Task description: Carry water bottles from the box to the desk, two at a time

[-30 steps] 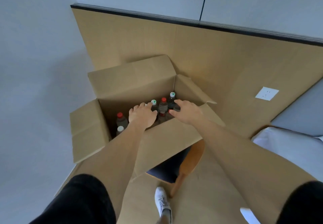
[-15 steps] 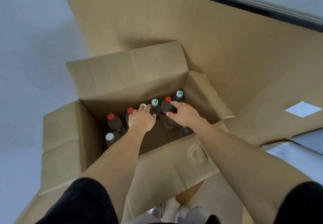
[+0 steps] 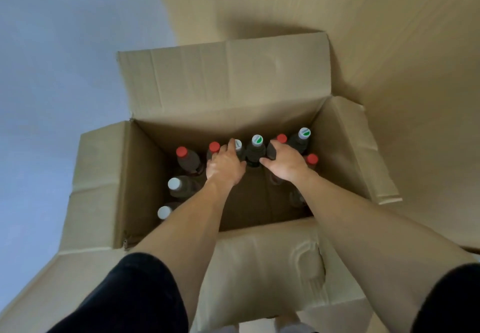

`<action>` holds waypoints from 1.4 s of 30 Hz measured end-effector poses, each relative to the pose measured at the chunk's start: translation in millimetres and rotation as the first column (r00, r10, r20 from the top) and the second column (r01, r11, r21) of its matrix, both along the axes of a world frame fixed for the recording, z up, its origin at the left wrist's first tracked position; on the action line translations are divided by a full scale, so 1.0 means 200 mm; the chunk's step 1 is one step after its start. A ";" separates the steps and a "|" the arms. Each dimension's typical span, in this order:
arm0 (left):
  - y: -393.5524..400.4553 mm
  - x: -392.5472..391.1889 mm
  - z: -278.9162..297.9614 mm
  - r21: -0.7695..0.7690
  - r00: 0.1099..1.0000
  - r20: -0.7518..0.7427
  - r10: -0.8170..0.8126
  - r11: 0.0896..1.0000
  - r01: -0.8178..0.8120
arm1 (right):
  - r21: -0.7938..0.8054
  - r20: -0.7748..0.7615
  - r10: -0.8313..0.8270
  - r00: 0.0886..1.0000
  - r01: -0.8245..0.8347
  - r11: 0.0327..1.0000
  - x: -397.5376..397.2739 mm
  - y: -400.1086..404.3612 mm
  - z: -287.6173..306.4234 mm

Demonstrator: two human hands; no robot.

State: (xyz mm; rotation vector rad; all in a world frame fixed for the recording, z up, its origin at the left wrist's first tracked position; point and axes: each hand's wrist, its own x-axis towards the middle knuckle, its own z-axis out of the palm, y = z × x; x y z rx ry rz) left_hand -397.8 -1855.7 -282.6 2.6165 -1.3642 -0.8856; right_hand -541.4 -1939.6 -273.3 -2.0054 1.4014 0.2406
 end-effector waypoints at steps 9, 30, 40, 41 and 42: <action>-0.11 -0.01 -0.19 -0.094 0.966 -0.157 0.207 0.970 -0.223 | 0.117 0.141 -0.007 0.990 -0.009 0.993 0.07 -0.13 -0.22; -0.05 0.00 -0.25 -0.206 0.997 -0.053 0.061 0.976 -0.071 | -0.088 0.068 0.169 0.983 -0.162 0.983 0.06 -0.14 -0.33; 0.10 0.03 -0.25 -0.122 0.997 -0.035 -0.064 0.991 0.059 | -0.006 0.042 0.269 0.962 -0.269 0.963 0.00 -0.04 -0.33; 0.10 0.03 -0.26 -0.122 0.997 -0.039 -0.068 0.991 0.063 | 0.005 0.041 0.271 0.962 -0.271 0.963 0.00 -0.05 -0.33; 0.10 0.03 -0.26 -0.123 0.996 -0.053 -0.069 0.991 0.062 | 0.017 0.041 0.273 0.961 -0.274 0.962 0.00 -0.05 -0.33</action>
